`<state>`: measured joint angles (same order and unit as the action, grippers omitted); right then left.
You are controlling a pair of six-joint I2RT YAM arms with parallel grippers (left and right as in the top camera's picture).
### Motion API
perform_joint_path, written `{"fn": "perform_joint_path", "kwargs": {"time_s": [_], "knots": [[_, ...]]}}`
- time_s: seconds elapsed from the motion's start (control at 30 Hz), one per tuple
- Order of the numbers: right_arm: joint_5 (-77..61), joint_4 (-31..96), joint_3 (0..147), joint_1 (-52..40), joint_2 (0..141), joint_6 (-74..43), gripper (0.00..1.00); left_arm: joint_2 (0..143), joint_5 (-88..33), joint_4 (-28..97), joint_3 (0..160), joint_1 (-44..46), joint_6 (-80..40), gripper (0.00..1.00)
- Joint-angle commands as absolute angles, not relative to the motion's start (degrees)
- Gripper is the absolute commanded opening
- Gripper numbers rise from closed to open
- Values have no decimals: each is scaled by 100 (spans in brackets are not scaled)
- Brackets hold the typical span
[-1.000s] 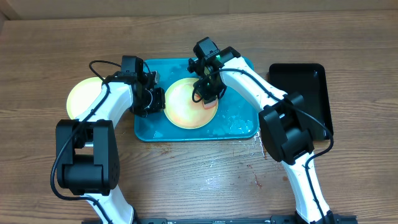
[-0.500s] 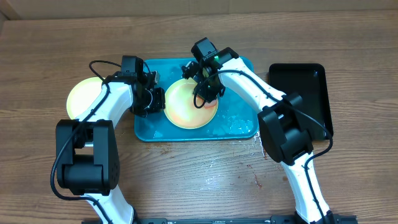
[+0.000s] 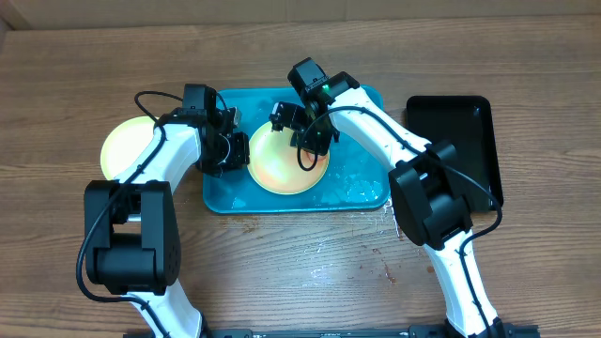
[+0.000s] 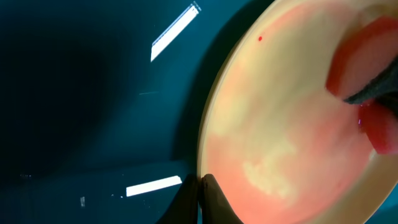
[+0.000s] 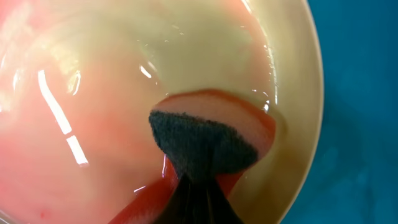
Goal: Clean dirty plates on tray and stack at the side
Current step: 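Keep scrubbing the yellow plate with the sponge in circles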
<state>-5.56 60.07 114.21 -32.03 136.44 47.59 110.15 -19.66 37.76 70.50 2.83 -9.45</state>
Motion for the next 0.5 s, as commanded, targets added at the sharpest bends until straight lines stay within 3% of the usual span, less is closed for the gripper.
{"fn": "perform_joint_path", "kwargs": {"time_s": [0.0, 0.47], "knots": [[-521, 6128, 11448, -3256, 13640, 5446, 4, 10822, -1946, 3767, 7153, 215, -919, 4], [-478, 6110, 11452, -3256, 13638, 6523, 4, 10822, -1949, 3769, 7153, 215, -917, 4]]}}
